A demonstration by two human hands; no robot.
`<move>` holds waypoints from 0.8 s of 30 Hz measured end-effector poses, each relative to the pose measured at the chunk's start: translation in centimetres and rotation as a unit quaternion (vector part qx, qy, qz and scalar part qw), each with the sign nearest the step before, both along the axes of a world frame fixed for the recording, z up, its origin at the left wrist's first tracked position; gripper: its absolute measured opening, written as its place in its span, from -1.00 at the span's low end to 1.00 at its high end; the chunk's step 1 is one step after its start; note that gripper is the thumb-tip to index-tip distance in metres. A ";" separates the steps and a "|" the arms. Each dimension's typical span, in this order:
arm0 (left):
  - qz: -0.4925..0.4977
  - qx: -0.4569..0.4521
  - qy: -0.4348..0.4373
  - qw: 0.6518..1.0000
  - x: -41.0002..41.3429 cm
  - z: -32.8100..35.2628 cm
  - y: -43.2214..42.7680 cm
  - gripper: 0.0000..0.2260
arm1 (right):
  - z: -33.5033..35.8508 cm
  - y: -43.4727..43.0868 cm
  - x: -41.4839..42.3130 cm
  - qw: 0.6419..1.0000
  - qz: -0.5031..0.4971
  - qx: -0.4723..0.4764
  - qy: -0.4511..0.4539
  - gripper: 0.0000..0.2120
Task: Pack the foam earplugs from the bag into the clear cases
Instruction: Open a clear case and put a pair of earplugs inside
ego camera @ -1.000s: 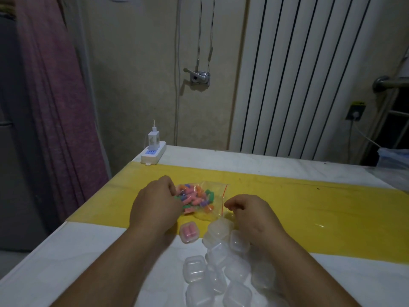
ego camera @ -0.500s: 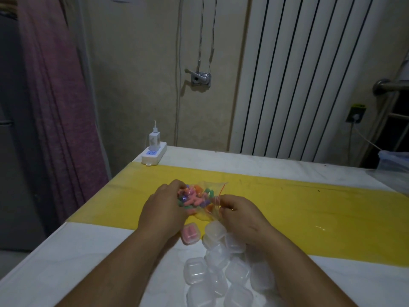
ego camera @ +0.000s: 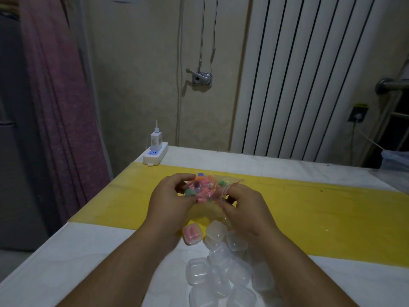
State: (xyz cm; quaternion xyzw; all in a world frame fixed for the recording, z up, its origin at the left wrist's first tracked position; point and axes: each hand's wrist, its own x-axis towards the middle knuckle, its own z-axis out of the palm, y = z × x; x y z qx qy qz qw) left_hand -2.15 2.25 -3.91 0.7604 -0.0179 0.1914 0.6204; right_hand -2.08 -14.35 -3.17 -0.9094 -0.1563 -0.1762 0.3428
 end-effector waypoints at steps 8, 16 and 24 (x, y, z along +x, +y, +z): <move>-0.019 0.019 -0.030 0.999 -0.3 0.1 -0.3 -0.56 | -0.5 0.2 0.7 0.999 0.019 -0.030 -0.013 -0.76; -0.041 -0.001 -0.033 0.999 -0.7 0.2 -0.5 -0.58 | 0.2 0.4 0.0 0.998 0.034 0.020 -0.049 -0.84; -0.044 -0.025 -0.029 0.998 -0.9 0.4 -0.6 -0.61 | -0.3 0.5 0.4 0.997 0.017 -0.035 -0.069 -0.74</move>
